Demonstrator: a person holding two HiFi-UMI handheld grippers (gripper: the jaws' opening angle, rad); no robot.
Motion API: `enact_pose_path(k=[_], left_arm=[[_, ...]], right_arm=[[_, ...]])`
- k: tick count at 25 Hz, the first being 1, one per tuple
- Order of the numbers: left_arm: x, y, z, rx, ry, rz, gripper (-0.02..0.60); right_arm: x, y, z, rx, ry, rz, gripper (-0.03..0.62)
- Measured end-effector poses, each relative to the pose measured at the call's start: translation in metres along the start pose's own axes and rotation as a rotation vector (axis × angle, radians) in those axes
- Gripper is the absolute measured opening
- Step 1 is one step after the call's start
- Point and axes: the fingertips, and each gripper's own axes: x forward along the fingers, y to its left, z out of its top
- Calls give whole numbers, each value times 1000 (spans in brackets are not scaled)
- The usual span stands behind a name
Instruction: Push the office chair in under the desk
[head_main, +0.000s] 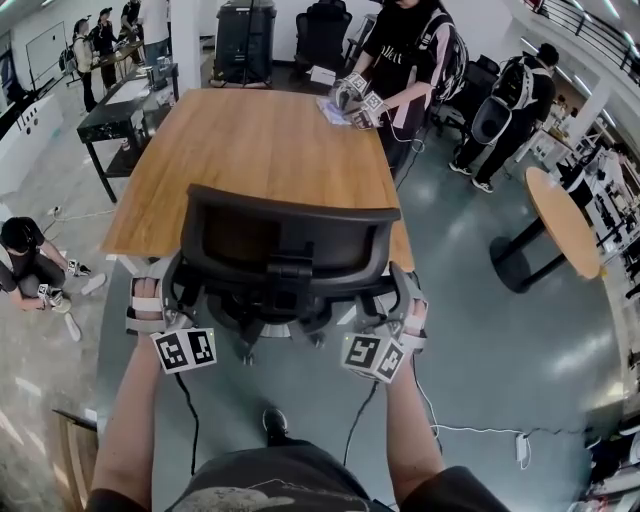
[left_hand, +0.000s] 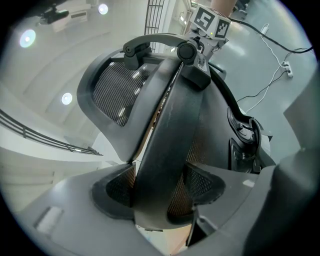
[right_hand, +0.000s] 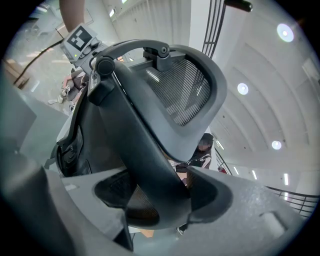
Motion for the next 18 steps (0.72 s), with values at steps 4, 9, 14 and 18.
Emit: enact_pose_path(k=[4, 9, 14, 18], left_arm=[[0, 1, 0, -2, 3, -7, 322], [1, -1, 0, -20, 9, -19, 327], [-17, -5, 5, -43, -4, 30, 341], [-32, -4, 15, -99, -16, 74, 328]], right_arm=[[-1, 0, 0, -2, 9, 3, 288], [2, 2, -6, 8, 26, 16, 292], [-9, -3, -10, 71, 27, 1, 341], [-21, -9, -13, 100, 28, -14, 342]])
